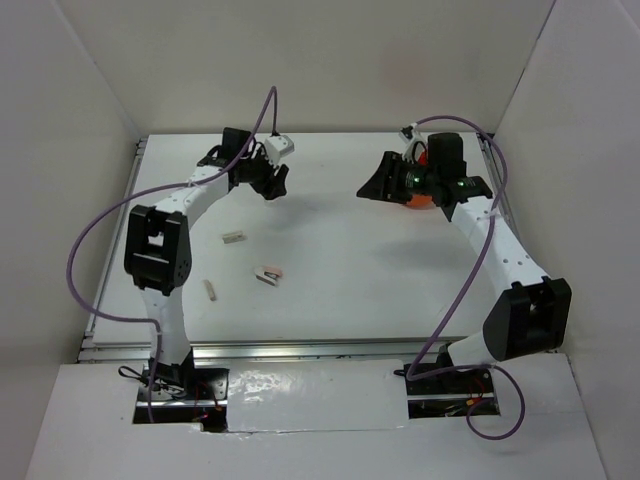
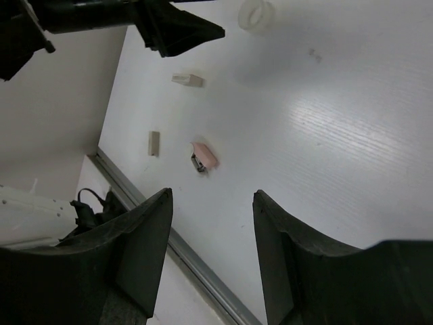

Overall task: Sort the stationery into containers
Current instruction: Pick up the stationery from the center of the board.

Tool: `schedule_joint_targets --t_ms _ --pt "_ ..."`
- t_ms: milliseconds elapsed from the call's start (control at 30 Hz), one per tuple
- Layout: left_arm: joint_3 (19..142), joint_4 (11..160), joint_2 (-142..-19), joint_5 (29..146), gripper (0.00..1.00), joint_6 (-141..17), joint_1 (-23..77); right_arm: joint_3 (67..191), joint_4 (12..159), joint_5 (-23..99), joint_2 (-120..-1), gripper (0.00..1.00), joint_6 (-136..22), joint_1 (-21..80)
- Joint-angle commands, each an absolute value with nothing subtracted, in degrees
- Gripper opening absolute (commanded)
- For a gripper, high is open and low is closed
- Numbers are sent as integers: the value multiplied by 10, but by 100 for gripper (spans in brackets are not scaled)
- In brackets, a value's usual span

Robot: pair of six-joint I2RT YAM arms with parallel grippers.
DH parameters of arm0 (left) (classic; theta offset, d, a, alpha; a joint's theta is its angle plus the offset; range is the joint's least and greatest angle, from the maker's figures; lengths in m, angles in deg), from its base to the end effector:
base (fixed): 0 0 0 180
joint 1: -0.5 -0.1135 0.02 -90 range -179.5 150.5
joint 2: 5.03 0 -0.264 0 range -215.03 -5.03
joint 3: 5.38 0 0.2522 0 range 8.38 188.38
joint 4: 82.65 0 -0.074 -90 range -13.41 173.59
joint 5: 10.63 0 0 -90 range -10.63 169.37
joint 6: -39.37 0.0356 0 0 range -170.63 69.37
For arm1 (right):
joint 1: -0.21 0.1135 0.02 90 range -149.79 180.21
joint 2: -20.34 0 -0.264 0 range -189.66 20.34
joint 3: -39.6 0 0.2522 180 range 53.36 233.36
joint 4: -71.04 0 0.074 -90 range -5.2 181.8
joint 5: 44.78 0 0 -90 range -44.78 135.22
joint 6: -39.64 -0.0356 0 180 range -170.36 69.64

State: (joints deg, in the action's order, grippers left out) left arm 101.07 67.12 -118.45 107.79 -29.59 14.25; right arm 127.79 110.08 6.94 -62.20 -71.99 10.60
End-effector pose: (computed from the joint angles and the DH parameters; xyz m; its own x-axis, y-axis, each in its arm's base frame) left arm 0.4420 -0.1256 0.2615 -0.3409 0.4085 -0.8467 0.7496 0.6616 0.0174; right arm 0.3126 0.0797 0.3440 -0.7429 0.1580 -0.6505 -0.4050 0.6676 0.6247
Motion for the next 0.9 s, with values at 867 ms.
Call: schedule_joint_targets --t_ms 867 --pt "1121 560 -1352 1020 41 -224 132 1286 1090 67 -633 58 -705 92"
